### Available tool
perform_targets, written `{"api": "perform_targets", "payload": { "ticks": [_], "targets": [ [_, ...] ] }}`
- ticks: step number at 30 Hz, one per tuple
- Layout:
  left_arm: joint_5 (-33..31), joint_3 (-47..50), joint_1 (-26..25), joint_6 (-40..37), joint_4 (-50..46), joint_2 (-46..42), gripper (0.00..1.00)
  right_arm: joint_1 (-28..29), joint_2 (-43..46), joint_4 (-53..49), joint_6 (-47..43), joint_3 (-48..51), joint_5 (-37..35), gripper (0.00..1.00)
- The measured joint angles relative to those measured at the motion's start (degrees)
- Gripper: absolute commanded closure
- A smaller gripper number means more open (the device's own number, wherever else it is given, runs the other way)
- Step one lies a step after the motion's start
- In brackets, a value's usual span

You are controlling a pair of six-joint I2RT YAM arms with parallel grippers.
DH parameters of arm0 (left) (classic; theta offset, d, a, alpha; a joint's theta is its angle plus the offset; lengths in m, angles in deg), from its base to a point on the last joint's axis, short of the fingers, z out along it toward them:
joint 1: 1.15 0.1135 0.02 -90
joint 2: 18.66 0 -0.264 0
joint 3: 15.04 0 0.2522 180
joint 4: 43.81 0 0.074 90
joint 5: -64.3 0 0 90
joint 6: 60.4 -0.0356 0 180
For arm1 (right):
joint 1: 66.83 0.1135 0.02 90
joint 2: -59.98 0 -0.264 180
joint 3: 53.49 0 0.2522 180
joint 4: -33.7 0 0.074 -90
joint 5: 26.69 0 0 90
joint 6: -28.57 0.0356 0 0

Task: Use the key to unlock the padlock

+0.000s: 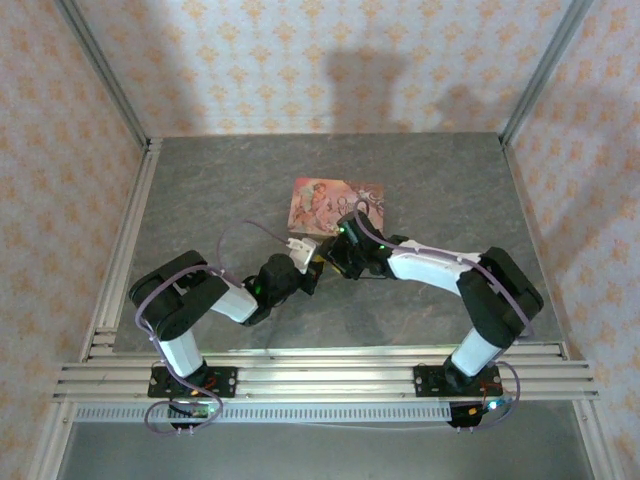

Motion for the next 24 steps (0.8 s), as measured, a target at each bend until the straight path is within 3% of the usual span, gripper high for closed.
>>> {"api": "perform_targets", "payload": {
  "ticks": [15,24],
  "targets": [
    [0.33,0.0,0.04,0.74,0.44,0.0,1.0,0.0,2.05,-3.21,-0.31,-0.31,-3.78,0.5],
    [0.33,-0.02,0.04,0.46,0.35,-0.07,1.0,0.0,-3.1,-3.19,-0.96,-3.87,-3.96,0.61]
  ]
}}
